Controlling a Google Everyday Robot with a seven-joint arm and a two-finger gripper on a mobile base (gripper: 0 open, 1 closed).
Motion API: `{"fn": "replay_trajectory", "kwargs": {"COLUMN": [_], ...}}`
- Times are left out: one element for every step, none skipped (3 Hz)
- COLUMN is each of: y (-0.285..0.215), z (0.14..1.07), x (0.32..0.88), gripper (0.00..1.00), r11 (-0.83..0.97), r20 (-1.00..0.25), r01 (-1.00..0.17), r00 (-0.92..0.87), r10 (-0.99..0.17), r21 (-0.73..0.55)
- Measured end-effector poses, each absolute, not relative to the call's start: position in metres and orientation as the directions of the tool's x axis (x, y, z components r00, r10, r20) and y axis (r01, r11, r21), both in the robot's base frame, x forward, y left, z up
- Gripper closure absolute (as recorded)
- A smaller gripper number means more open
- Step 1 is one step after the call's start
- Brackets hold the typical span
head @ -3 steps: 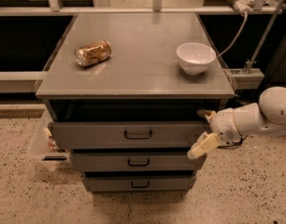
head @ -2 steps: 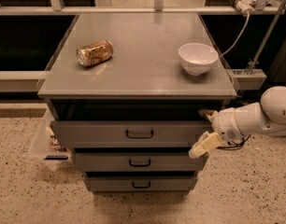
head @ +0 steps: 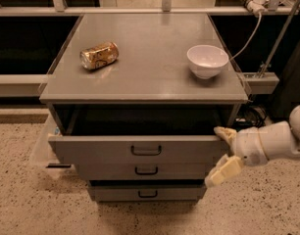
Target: Open top drawer
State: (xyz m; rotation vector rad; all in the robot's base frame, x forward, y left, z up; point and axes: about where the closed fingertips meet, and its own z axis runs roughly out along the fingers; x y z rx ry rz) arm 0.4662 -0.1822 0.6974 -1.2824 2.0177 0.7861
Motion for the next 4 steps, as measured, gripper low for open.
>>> {"fn": "replay_trajectory", "kwargs": {"y": [-0.182,-0.174,-0.170,-0.170], "z": [0.701,0.714,0.728,0.728], "x": [0.462,0.423,0.384,0.384], "gripper": [0.00,0.00,0.00,0.00], "r11": [0.350,0.323,0.313,0.313], "r20": [-0.757,-0.757,-0.754,-0.754], "r01": [-0.923,-0.932,-0.937,-0.938], "r00": [-0.342,-0.330,-0.314,-0.314], "r10": [-0.557,-0.564,-0.576,-0.576], "r21": [0.159,0.165,0.151,0.151]}}
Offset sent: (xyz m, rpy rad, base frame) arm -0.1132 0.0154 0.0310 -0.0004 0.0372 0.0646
